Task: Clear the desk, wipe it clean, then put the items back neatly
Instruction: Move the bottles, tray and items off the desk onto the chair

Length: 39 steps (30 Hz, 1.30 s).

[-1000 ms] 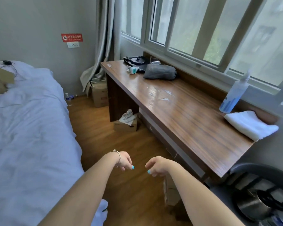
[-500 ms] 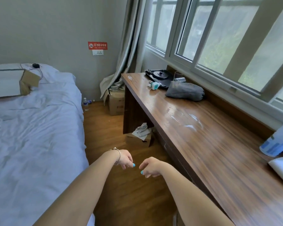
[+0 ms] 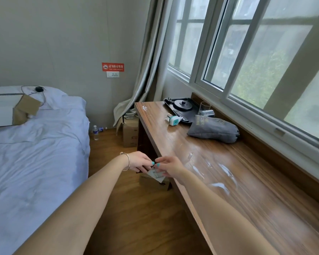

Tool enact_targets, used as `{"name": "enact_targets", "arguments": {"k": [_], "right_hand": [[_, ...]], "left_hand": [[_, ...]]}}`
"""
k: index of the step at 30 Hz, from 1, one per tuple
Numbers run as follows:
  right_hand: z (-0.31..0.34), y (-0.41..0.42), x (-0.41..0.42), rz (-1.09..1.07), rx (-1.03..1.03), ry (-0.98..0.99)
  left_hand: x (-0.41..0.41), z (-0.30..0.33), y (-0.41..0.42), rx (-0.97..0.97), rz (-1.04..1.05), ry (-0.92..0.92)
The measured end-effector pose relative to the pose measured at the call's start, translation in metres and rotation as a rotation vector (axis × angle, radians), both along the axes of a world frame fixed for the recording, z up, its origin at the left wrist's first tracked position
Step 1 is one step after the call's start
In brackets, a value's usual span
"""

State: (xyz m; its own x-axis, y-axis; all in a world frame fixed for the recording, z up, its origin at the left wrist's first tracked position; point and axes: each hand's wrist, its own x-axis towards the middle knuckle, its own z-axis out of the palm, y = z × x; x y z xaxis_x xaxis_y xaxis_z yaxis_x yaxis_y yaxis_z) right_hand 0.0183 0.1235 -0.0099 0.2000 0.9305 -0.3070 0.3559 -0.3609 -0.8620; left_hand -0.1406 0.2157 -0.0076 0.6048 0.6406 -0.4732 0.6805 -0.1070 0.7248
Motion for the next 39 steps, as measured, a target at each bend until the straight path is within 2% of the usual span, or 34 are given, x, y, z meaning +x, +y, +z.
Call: {"name": "enact_targets", "arguments": {"k": [9,16,26,30,33,39], "right_hand": [[0.004,0.055,0.103,-0.302,-0.003,0.012],[-0.002,0.109,0.178,-0.646,0.121,0.033],[-0.002,0.150,0.238,-1.078,0.169,-0.069],[-0.005,0.159,0.244,-1.250,0.194,-0.174],[-0.008,0.165,0.245,-1.256,0.173,-0.195],[-0.018,0.175,0.240,-1.276,0.169,0.037]], "left_hand": [[0.086,0.013,0.097,-0.105,-0.051,-0.160],[0.191,0.019,0.185,0.026,-0.167,-0.240],[0.311,0.031,0.263,0.230,-0.447,-0.355],[0.347,0.031,0.271,0.359,-0.662,-0.378],[0.372,0.029,0.267,0.417,-0.844,-0.411],[0.416,0.010,0.271,0.492,-1.054,-0.339]]}}
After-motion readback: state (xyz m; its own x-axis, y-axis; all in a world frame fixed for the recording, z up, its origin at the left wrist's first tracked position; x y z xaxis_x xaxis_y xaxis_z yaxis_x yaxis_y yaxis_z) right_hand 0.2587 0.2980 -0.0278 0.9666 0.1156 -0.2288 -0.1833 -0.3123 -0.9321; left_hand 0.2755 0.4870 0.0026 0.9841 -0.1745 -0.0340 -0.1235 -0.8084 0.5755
